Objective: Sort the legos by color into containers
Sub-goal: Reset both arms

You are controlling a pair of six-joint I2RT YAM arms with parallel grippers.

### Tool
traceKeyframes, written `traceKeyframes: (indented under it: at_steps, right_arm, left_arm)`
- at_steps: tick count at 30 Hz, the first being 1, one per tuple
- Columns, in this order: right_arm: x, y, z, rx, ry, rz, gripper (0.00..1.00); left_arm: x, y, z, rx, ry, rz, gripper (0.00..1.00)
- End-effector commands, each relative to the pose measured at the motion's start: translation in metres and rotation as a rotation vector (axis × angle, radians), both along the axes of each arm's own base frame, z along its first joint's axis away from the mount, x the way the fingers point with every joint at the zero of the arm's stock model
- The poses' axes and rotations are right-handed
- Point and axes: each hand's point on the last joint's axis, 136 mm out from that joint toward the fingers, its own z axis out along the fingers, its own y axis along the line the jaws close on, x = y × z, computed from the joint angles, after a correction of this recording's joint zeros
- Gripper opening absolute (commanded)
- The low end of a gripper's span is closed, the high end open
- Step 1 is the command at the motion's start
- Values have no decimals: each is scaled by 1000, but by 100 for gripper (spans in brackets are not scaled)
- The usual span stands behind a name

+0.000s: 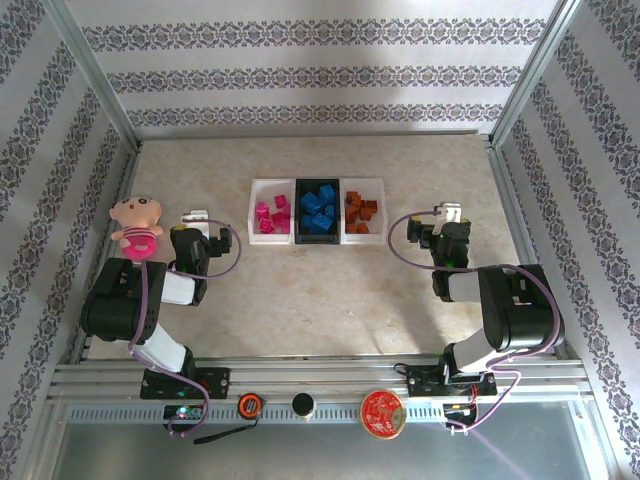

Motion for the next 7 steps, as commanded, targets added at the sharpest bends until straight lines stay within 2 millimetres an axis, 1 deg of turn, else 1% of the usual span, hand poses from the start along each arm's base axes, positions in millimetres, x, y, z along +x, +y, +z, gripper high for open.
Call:
traceKeyframes:
  at_steps: [1,7]
  right_arm:
    - [7,5,13,20,-48,19,98]
    - [7,5,13,19,-48,20,98]
  left_arm:
    - [7,4,15,-10,-57,10,100]
    - [7,4,15,-10,-57,9,100]
